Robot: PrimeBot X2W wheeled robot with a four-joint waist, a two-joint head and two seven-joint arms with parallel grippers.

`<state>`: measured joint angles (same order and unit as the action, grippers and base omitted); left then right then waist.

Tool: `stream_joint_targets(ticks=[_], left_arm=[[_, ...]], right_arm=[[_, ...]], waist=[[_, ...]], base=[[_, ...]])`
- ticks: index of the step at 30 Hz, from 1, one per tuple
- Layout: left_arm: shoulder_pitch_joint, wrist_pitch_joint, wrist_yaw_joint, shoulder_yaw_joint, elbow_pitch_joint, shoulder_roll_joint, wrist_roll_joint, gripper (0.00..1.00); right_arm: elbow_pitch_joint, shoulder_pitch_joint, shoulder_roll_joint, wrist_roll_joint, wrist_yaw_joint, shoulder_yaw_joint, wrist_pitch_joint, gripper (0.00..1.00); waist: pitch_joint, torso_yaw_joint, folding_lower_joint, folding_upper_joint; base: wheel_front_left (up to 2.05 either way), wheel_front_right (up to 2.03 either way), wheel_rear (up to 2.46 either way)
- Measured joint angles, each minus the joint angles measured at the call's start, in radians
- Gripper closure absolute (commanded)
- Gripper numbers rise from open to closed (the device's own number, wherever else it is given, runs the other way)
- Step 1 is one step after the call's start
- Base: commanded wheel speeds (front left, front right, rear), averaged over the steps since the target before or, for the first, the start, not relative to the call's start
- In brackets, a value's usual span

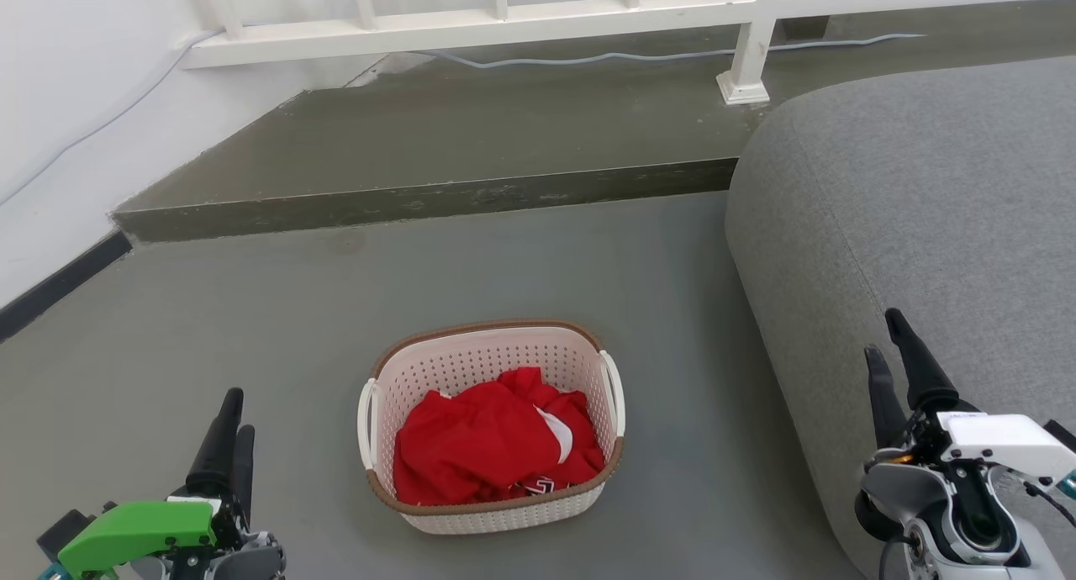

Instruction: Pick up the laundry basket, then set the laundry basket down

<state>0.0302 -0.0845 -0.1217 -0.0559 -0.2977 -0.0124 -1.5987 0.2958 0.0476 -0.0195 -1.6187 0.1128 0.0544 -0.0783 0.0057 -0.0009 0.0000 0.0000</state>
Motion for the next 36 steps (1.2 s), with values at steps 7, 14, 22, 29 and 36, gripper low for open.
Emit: stream_joint_targets(ticks=[7, 14, 22, 29, 36], left_arm=[[0.001, 0.036, 0.0, 0.022, 0.02, -0.001, 0.006, 0.0], [0.002, 0.063, 0.0, 0.037, 0.04, -0.013, 0.064, 0.0], [0.002, 0.096, 0.0, 0.06, 0.049, -0.038, 0.134, 0.0], [0.007, 0.121, 0.0, 0.083, 0.055, -0.059, 0.231, 0.0], [0.015, 0.148, 0.0, 0.091, 0.069, -0.075, 0.353, 0.0]], right_arm=[[-0.017, 0.01, -0.005, 0.038, 0.0, -0.049, 0.03, 0.0], [-0.03, 0.031, -0.017, 0.087, 0.0, -0.1, 0.055, 0.0], [-0.033, 0.049, -0.033, 0.139, 0.0, -0.151, 0.088, 0.0], [-0.037, 0.071, -0.051, 0.208, 0.001, -0.204, 0.12, 0.0], [-0.036, 0.094, -0.08, 0.3, 0.001, -0.254, 0.149, 0.0]], waist=[[0.001, -0.001, 0.0, 0.0], [0.003, -0.002, 0.0, 0.0], [0.004, -0.004, 0.0, 0.0], [0.008, -0.005, 0.0, 0.0], [0.013, -0.006, 0.0, 0.0]], base=[[0.0, 0.0, 0.0], [0.0, 0.0, 0.0], [0.0, 0.0, 0.0], [0.0, 0.0, 0.0], [0.0, 0.0, 0.0]])
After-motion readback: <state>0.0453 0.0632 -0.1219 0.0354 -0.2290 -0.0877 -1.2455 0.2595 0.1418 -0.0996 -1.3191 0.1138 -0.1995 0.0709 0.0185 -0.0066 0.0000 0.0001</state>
